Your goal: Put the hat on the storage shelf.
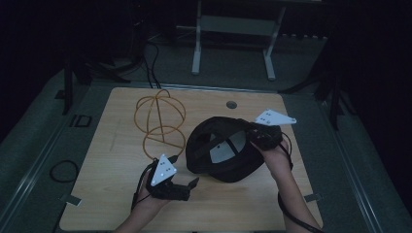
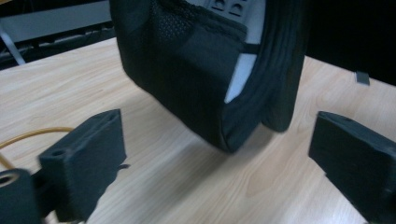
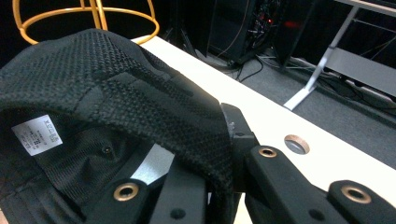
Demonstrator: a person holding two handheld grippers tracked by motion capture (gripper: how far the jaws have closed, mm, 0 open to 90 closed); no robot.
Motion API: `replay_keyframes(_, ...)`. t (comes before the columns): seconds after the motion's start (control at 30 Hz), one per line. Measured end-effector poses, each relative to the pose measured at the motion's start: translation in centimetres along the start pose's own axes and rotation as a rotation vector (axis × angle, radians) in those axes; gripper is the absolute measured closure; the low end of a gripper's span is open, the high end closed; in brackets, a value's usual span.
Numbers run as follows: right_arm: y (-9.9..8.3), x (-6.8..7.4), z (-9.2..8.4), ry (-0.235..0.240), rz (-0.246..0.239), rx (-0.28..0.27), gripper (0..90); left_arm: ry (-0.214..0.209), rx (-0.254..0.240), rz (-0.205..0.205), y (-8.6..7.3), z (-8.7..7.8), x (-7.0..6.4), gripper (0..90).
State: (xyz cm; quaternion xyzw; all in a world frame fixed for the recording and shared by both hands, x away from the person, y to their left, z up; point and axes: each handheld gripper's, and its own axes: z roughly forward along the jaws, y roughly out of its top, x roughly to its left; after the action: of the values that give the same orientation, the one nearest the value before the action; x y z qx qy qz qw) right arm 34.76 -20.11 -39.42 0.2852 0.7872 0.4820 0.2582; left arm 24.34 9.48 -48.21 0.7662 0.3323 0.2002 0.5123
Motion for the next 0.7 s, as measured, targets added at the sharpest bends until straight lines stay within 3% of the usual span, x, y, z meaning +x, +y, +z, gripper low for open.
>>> replay_keyframes(0.07, 0.0, 0.0, 0.0, 0.005, -0.001, -0.001, 88.4, 0.002, 0.002, 0.013, 0.4, 0.7, -0.1, 7.5)
replay_keyframes(0.13, -0.1, 0.0, -0.1, 0.006, 0.001, 0.002, 88.4, -0.01, -0.008, -0.011, 0.7, 1.2, 0.2, 13.9)
replay_keyframes(0.27, -0.3, -0.1, -0.2, 0.006, 0.0, -0.001, 88.3, 0.0, -0.003, -0.045, 1.2, 2.0, 0.5, 16.1)
replay_keyframes(0.37, -0.3, -0.2, -0.3, 0.007, 0.001, -0.005, 88.3, 0.022, 0.011, -0.041, 1.4, 2.6, 0.5, 16.4)
replay_keyframes(0.4, -0.3, -0.2, -0.4, 0.006, 0.006, -0.011, 88.4, 0.01, 0.007, -0.051, 1.4, 2.7, 0.6, 19.6)
replay_keyframes(0.53, -0.3, -0.2, -0.8, 0.021, 0.019, -0.029, 88.4, 0.039, -0.016, -0.083, 1.1, 3.0, 0.8, 31.2)
replay_keyframes(0.67, -0.1, -0.3, -1.2, 0.025, 0.02, -0.045, 88.4, 0.055, -0.017, -0.095, 0.9, 3.1, 1.0, 33.7)
replay_keyframes(0.7, -0.1, -0.3, -1.3, 0.029, 0.019, -0.047, 88.4, 0.042, -0.018, -0.106, 0.9, 3.1, 1.1, 36.5)
